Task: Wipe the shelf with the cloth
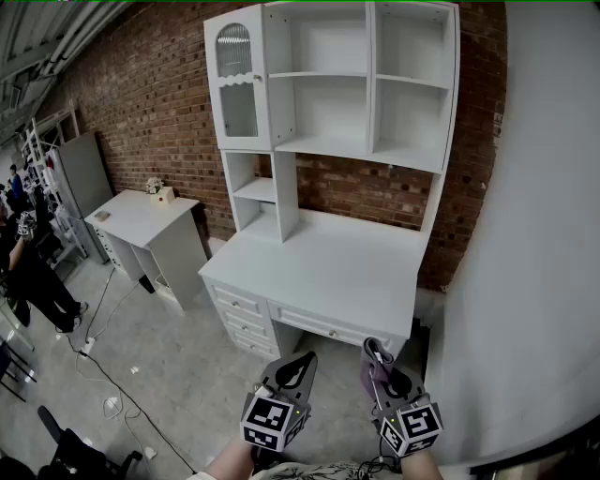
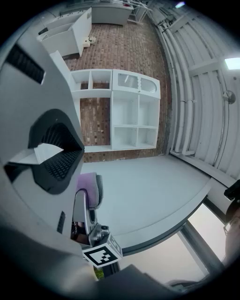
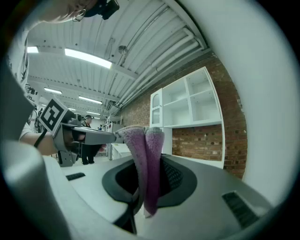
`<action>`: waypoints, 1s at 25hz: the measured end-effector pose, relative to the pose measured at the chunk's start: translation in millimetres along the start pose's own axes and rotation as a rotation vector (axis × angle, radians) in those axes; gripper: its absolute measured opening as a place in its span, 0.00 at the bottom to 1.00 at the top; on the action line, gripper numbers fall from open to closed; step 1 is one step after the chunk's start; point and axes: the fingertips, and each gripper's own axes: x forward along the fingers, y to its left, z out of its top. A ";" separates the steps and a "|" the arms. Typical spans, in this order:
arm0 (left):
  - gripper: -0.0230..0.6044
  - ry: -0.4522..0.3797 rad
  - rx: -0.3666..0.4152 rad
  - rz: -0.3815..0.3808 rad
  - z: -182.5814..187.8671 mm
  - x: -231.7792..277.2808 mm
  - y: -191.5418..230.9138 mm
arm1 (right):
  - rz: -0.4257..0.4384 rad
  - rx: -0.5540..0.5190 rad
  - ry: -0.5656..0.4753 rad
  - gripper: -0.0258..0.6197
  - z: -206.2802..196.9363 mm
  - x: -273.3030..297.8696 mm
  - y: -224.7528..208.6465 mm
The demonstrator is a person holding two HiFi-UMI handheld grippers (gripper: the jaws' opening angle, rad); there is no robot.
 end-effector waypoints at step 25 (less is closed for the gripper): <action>0.06 0.060 -0.091 -0.018 -29.5 31.4 50.5 | -0.066 0.058 0.132 0.16 -43.6 53.6 -13.1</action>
